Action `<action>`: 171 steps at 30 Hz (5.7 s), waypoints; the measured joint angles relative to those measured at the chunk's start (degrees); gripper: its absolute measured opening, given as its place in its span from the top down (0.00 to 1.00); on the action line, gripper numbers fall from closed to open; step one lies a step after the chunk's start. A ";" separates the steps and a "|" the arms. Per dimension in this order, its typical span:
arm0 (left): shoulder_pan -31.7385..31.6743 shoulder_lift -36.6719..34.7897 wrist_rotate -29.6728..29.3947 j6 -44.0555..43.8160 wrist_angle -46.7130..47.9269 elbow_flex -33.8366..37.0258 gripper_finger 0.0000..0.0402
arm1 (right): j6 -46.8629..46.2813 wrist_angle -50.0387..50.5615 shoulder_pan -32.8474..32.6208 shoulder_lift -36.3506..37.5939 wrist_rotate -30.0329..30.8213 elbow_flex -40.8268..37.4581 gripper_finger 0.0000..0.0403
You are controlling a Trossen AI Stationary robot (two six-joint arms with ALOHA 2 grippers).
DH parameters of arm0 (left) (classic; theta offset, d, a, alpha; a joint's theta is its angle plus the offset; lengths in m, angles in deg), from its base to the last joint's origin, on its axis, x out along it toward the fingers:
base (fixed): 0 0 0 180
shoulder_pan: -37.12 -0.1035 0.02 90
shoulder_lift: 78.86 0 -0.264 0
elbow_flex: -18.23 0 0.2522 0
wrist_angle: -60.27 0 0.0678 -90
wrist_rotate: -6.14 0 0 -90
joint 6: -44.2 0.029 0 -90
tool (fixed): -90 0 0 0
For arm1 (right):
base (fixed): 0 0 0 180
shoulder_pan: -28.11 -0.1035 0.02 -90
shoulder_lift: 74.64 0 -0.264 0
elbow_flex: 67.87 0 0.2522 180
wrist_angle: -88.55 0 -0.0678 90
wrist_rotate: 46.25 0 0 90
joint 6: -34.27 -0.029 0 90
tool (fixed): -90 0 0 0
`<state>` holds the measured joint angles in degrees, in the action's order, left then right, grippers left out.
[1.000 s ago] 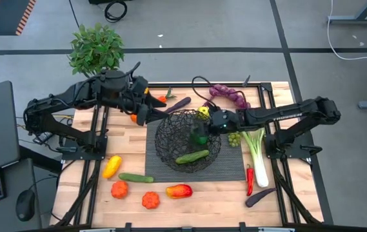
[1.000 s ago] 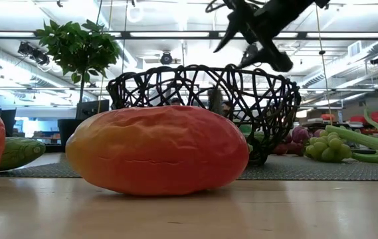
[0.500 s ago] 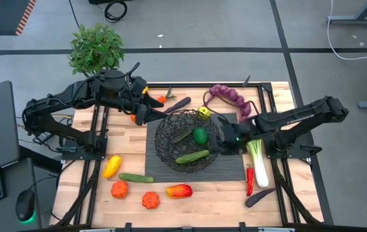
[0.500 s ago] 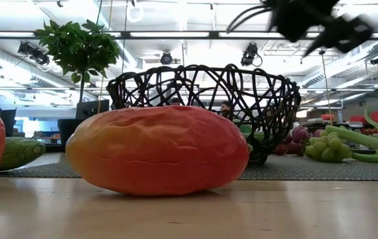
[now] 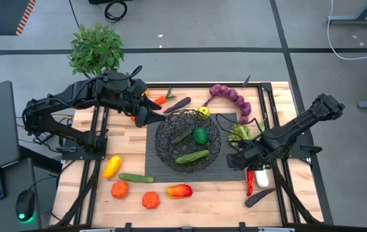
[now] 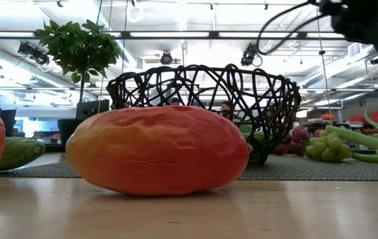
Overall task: Build produce basket
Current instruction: Put the red chili pepper into the black basket, then put the grapes into the black basket
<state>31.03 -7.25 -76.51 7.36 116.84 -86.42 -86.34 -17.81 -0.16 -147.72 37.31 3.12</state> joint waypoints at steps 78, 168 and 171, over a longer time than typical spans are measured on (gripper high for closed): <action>-0.17 -0.46 5.88 -7.24 3.80 0.02 0.05 | -5.45 -23.45 -9.57 -1.11 -6.57 -19.43 0.36; -0.51 -0.31 3.95 4.76 1.70 -0.02 0.05 | 32.03 -20.51 27.35 0.26 15.80 -3.98 0.28; -0.99 -0.31 2.01 3.07 0.72 -0.02 0.05 | 27.83 -13.78 28.13 1.28 14.20 -3.98 0.28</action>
<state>30.04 -7.56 -74.50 10.43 117.56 -86.44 -58.51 -31.59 27.96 -146.44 51.51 -0.85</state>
